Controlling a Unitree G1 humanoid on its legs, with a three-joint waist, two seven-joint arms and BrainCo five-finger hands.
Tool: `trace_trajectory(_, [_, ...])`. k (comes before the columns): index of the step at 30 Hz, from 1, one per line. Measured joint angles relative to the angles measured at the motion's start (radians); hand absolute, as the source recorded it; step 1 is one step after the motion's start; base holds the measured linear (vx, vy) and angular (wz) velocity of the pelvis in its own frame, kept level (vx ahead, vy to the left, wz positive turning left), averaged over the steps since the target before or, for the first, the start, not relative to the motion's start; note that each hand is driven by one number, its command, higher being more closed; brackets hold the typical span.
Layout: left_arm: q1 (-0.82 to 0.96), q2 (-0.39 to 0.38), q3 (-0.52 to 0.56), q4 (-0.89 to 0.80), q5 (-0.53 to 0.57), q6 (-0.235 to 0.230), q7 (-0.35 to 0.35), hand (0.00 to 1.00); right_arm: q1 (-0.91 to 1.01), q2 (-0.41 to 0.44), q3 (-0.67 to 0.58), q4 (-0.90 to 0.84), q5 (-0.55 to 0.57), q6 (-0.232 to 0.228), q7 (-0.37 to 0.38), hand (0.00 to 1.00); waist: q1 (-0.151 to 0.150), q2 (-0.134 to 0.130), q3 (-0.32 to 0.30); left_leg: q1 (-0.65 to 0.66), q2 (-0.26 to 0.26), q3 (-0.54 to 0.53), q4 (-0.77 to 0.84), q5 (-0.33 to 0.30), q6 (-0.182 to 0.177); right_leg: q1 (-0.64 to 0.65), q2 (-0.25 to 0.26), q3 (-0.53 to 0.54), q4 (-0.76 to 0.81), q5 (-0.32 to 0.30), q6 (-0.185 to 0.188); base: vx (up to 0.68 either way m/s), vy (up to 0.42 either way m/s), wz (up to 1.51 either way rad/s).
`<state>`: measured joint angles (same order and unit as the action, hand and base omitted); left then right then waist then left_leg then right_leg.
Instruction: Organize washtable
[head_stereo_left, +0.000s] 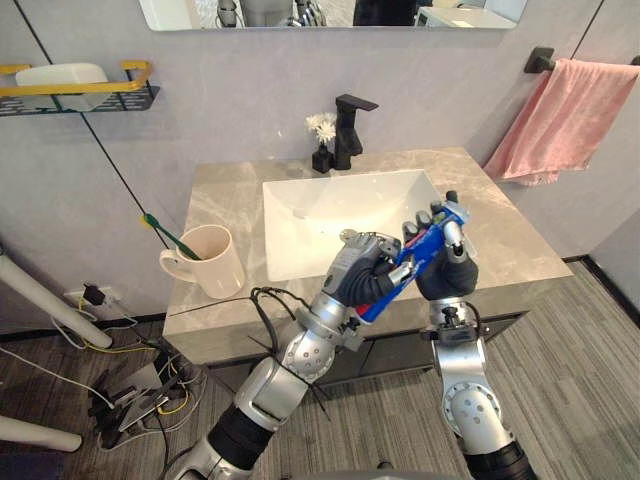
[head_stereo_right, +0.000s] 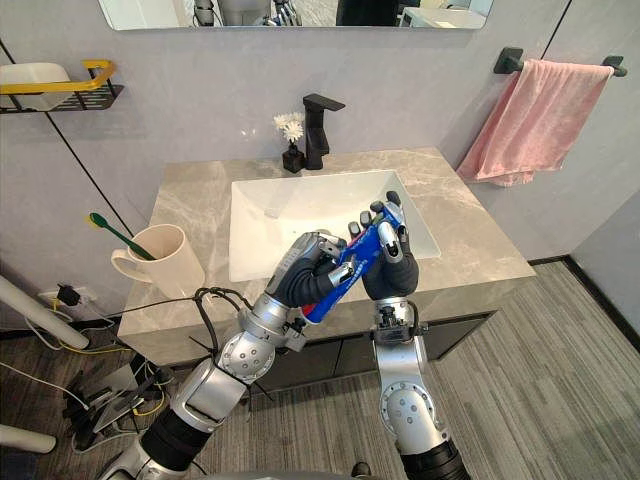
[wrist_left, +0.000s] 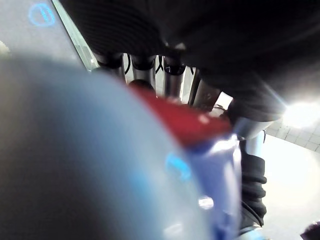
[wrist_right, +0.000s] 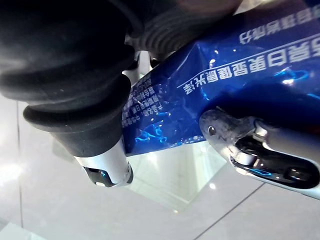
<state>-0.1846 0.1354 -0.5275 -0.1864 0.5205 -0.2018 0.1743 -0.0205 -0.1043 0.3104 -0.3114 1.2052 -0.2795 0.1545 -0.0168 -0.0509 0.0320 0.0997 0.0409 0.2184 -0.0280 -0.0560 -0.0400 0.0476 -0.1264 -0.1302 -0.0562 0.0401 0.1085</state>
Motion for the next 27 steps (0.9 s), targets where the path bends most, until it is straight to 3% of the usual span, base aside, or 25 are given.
trace_trajectory(16, [0.009,0.003,-0.016,-0.001,-0.002,-0.003,0.000,1.00,-0.003,0.022,-0.001,0.000,-0.079,-0.030,-0.012,1.00,-0.001,-0.001,-0.001,-0.005,-0.007,-0.015,-0.007,0.008,0.009,0.000,-0.007,-0.009,-0.001,0.000,0.000,0.00,0.000,0.02])
trace_trajectory(17, [0.009,0.003,-0.016,-0.001,-0.002,-0.002,0.000,0.00,-0.003,0.024,-0.002,0.000,-0.081,-0.031,-0.015,1.00,0.000,-0.001,-0.001,-0.005,-0.008,-0.016,-0.007,0.008,0.009,0.000,-0.008,-0.009,-0.001,0.000,0.000,0.00,0.000,0.04])
trace_trajectory(27, [0.010,-0.020,0.052,-0.016,-0.030,0.000,0.030,0.00,0.008,0.059,-0.071,0.000,-0.179,-0.029,-0.050,1.00,0.000,-0.012,-0.008,-0.005,-0.011,-0.022,-0.007,0.011,0.013,0.004,-0.011,-0.015,0.000,0.000,0.000,0.00,-0.001,0.01])
